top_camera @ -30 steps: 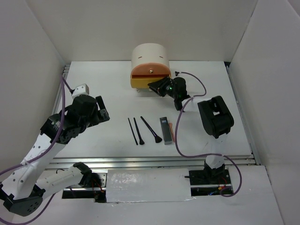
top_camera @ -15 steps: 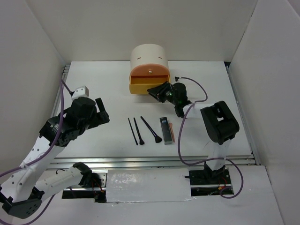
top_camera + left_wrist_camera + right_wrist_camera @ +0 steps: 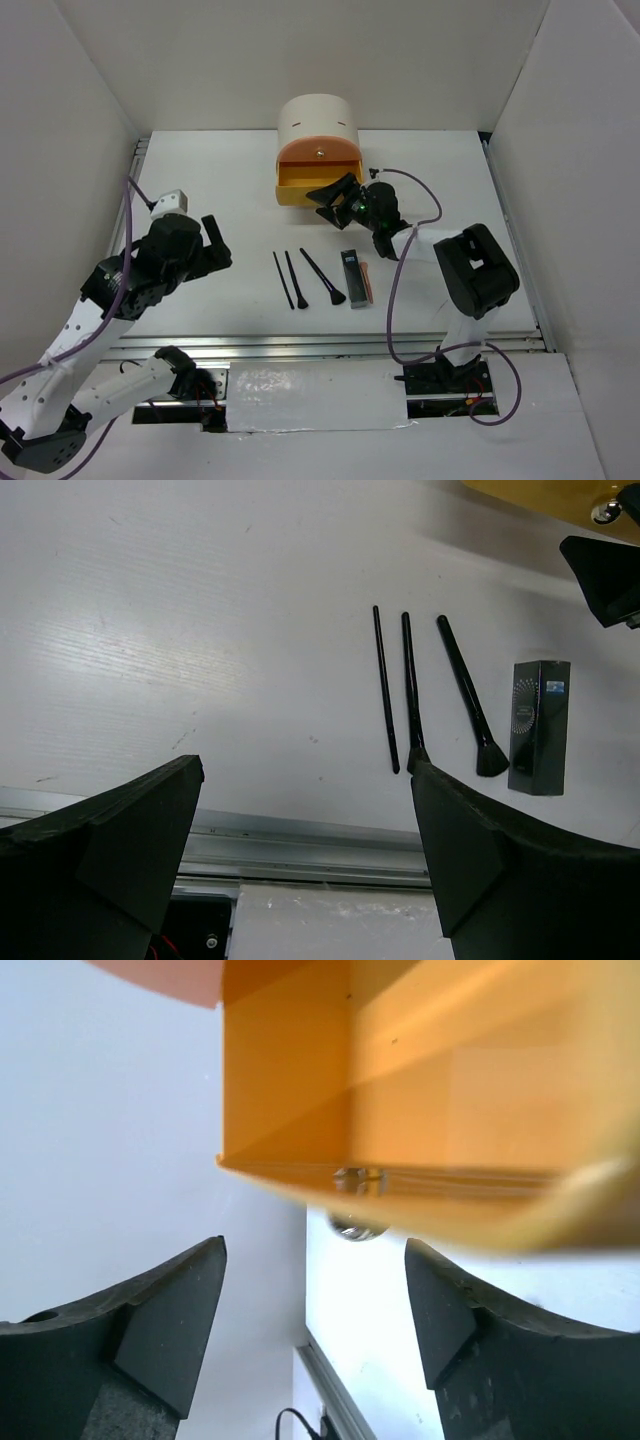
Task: Organize the makeup
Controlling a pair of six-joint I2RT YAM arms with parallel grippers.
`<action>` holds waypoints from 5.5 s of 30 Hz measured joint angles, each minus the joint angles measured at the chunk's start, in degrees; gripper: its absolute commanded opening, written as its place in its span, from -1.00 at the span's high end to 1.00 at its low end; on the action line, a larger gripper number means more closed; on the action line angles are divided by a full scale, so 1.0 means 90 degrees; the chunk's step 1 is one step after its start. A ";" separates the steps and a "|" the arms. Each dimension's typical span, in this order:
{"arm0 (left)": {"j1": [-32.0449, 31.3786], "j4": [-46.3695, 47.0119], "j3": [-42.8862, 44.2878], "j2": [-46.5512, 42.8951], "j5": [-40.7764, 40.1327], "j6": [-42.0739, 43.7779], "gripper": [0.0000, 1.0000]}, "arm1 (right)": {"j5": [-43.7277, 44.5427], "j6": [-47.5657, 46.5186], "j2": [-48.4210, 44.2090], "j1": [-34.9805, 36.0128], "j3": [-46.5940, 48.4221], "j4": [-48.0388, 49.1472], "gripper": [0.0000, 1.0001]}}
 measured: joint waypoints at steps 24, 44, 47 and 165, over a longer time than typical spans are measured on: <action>-0.1615 0.0396 0.2266 0.4711 0.0648 -0.0408 -0.99 | 0.3191 -0.1263 -0.4245 -0.0206 0.1350 -0.7652 -1.00; -0.2472 0.0073 0.5719 0.8978 0.0852 -0.1540 -0.79 | 0.3276 -0.1523 -0.6887 -0.0401 0.0804 -1.0268 -1.00; -0.2470 0.0007 0.5632 0.9134 0.0852 -0.1693 -0.75 | 0.3198 -0.1693 -0.6914 -0.0342 0.0743 -1.0299 -1.00; -0.1146 0.5552 0.2341 0.6336 -0.3242 -0.7145 -0.99 | 0.3619 -0.2273 -0.7516 0.0061 0.0471 -1.0042 -1.00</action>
